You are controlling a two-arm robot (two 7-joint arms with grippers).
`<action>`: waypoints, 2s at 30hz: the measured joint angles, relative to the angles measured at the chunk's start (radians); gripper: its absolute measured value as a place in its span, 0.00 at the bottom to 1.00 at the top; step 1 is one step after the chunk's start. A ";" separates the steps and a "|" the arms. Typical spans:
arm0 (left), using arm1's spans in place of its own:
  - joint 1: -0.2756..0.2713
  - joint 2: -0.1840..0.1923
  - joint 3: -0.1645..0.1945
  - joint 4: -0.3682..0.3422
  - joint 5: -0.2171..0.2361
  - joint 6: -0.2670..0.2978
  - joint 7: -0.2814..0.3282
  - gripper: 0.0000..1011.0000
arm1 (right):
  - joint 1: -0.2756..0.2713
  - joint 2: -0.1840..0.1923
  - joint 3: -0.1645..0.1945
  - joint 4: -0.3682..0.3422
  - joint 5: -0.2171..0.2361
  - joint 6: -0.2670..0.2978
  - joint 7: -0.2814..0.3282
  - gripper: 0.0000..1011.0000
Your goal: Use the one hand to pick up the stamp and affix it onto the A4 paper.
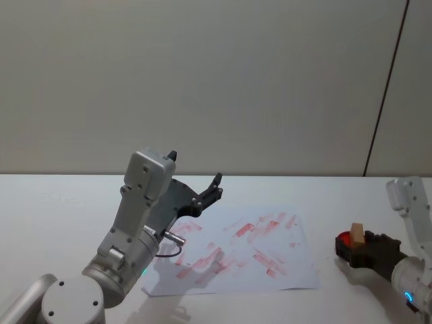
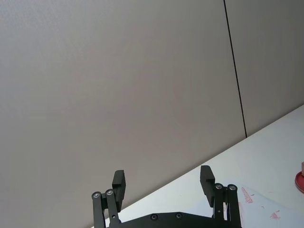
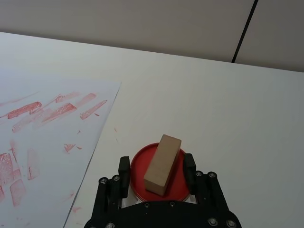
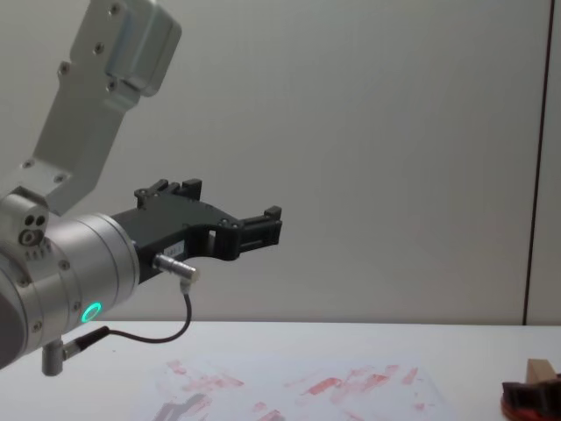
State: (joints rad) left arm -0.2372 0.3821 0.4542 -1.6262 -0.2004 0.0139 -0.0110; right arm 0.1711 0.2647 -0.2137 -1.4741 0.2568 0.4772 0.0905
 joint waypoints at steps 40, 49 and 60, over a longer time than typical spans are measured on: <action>0.000 0.000 0.000 0.000 0.000 0.000 0.000 0.99 | 0.042 -0.004 -0.018 -0.016 -0.070 -0.098 0.153 0.22; 0.000 0.000 0.000 0.000 0.000 0.000 0.000 0.99 | 0.081 -0.015 -0.038 0.000 -0.113 -0.127 0.272 0.22; 0.000 0.000 0.000 0.000 0.000 0.000 0.000 0.99 | 0.137 -0.033 -0.071 0.059 -0.187 -0.127 0.436 0.22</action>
State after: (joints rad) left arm -0.2372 0.3822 0.4542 -1.6262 -0.2004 0.0139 -0.0110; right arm 0.3082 0.2320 -0.2850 -1.4149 0.0695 0.3498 0.5263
